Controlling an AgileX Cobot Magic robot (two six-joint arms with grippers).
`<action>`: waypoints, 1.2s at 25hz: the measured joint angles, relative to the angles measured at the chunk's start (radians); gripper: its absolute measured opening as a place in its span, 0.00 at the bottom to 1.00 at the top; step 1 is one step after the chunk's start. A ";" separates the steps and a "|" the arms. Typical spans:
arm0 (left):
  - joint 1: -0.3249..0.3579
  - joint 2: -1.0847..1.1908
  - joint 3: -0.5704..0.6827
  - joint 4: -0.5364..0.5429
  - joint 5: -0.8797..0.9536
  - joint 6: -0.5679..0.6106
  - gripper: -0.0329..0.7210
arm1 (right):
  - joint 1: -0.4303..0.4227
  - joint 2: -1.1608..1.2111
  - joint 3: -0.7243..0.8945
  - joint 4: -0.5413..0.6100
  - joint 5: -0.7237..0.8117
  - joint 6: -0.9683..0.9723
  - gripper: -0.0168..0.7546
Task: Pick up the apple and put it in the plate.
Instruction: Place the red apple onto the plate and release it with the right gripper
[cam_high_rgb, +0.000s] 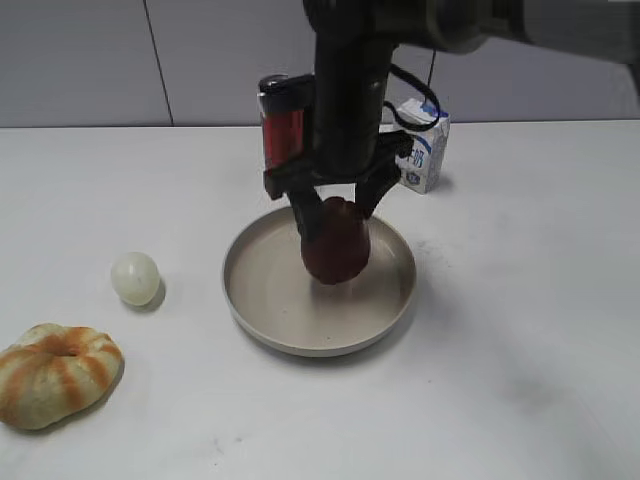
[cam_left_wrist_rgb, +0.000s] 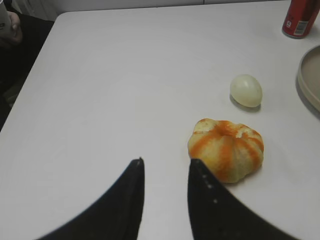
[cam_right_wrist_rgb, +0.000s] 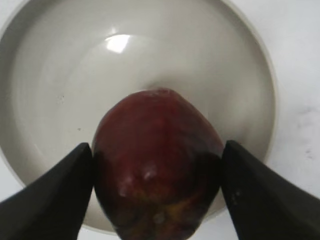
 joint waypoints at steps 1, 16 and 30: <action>0.000 0.000 0.000 0.000 0.000 0.000 0.36 | 0.002 0.014 0.000 0.003 0.001 0.000 0.75; 0.000 0.000 0.000 0.000 0.000 0.000 0.36 | 0.004 0.064 -0.005 0.072 0.003 -0.072 0.86; 0.000 0.000 0.000 0.000 0.000 0.000 0.36 | -0.100 0.063 -0.280 0.012 0.005 -0.077 0.86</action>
